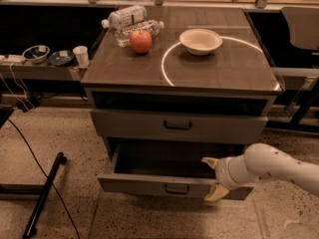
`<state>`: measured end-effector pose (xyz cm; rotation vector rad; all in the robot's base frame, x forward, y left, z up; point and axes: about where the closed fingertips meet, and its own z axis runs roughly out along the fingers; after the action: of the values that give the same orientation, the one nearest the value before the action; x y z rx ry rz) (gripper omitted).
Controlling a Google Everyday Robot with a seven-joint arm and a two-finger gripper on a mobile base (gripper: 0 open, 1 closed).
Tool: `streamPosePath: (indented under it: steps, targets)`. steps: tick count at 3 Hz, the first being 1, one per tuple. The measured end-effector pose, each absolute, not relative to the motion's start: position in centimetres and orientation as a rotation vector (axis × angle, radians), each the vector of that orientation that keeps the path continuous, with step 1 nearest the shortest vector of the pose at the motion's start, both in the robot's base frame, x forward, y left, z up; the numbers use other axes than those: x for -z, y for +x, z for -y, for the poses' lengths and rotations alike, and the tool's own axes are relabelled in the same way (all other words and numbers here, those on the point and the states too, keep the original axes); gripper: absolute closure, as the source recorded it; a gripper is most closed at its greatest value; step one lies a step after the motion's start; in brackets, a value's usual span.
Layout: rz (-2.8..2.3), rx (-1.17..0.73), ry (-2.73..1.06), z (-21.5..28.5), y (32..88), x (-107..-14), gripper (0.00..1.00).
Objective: Open middle drawer
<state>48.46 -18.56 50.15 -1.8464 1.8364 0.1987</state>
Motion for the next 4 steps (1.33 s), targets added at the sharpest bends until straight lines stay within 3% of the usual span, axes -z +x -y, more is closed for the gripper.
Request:
streamPosePath:
  steps: [1,3,4]
  targets:
    - [-1.843,-0.228,-1.826,17.3,52.6,-49.8,0.43]
    - [-1.906,-0.34,-1.777,15.0,55.0,-45.6,0.9]
    - [-1.931,-0.363,-1.802,13.7,54.9,-43.5,1.0]
